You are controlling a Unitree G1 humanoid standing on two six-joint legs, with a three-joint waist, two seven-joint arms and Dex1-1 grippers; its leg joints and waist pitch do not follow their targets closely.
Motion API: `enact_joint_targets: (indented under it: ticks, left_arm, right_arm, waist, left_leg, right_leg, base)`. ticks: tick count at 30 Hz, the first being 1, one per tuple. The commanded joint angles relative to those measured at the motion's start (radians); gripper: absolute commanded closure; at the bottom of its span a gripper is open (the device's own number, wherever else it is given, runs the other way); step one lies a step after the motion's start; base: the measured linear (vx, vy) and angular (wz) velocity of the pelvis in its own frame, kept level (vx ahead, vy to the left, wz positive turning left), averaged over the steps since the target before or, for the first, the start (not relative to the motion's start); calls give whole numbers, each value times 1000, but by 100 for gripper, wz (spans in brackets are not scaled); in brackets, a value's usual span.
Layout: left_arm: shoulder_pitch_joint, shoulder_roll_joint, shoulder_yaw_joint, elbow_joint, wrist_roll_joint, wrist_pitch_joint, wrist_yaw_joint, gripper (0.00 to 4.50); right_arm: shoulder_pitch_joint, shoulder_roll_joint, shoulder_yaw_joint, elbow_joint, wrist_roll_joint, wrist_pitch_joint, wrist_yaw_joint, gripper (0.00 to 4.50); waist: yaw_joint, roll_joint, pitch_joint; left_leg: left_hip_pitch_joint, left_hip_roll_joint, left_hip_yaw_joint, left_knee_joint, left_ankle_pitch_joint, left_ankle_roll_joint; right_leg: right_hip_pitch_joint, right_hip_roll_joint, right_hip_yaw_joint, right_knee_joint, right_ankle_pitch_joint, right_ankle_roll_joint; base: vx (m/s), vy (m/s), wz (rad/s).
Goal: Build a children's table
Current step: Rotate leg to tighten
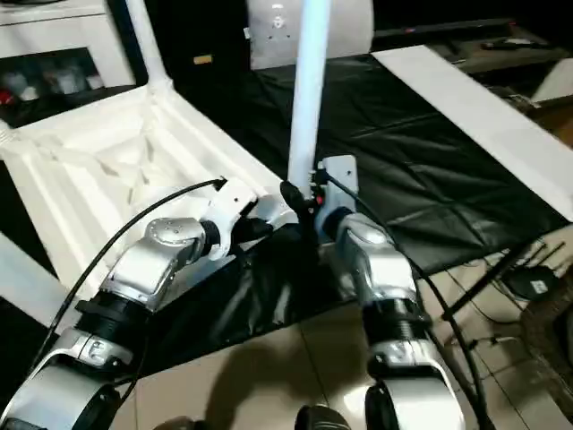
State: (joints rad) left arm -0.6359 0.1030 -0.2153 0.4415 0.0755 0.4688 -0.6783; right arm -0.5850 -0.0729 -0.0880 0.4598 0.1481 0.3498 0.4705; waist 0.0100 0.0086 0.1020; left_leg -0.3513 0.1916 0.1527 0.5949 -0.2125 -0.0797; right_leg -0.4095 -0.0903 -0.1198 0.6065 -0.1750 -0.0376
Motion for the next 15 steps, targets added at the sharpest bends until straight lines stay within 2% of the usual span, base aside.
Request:
enact_joint_targets:
  ticks: [1, 4, 5, 7, 10, 11, 12, 15]
  left_arm:
    - [-5, -13, -50, -23, -4, -41, -40, 450]
    - [4, 8, -59, -21, -1, -63, -69, 450]
    - [17, 38, -70, -27, -3, -84, -110, 450]
    - [29, 70, -84, -33, -5, -113, -157, 450]
    - [43, 119, -104, -39, -10, -163, -236, 450]
    - [43, 119, -104, -39, -10, -163, -236, 450]
    - [49, 138, -111, -46, -15, -171, -265, 450]
    - [65, 178, -129, -62, -29, -209, -340, 450]
  right_arm:
    - [25, -5, 81, -12, 21, 39, 105, 106]
    - [33, -59, 86, -39, 30, 53, 164, 86]
    - [47, -133, 109, -75, 28, 60, 252, 61]
    - [62, -201, 130, -109, 25, 67, 340, 50]
    - [72, -283, 139, -130, 26, 67, 433, 33]
    - [72, -283, 139, -130, 26, 67, 433, 19]
    - [73, -310, 140, -131, 28, 59, 465, 10]
    - [76, -372, 149, -130, 33, 35, 552, 1]
  waist:
    - [8, -5, -77]
    - [18, -3, -75]
    - [20, -6, -73]
    - [27, -7, -73]
    - [31, -7, -72]
    - [31, -7, -71]
    - [34, -1, -70]
    - [38, -4, -73]
  left_leg:
    - [-16, 26, 1, -58, -20, 142]
    - [-13, 29, 3, -59, -41, 138]
    - [-14, 29, 1, -61, -43, 134]
    - [-12, 31, 2, -60, -52, 140]
    - [-15, 30, 2, -61, -59, 138]
    - [-12, 32, 2, -62, -66, 134]
    - [-11, 32, 2, -62, -70, 131]
    - [-10, 34, 2, -61, -61, 125]
  right_leg:
    - [73, -59, 62, -73, -138, -236]
    - [70, -60, 63, -79, -186, -228]
    - [72, -60, 62, -80, -195, -222]
    - [72, -58, 64, -79, -199, -212]
    - [71, -60, 63, -81, -219, -206]
    - [68, -61, 64, -83, -233, -206]
    - [66, -62, 63, -84, -242, -209]
    - [66, -61, 65, -79, -215, -218]
  base:
    - [0, 0, 0]
    - [0, 0, 0]
    - [0, 0, 0]
    - [0, 0, 0]
    - [0, 0, 0]
    - [0, 0, 0]
    - [0, 0, 0]
    - [0, 0, 0]
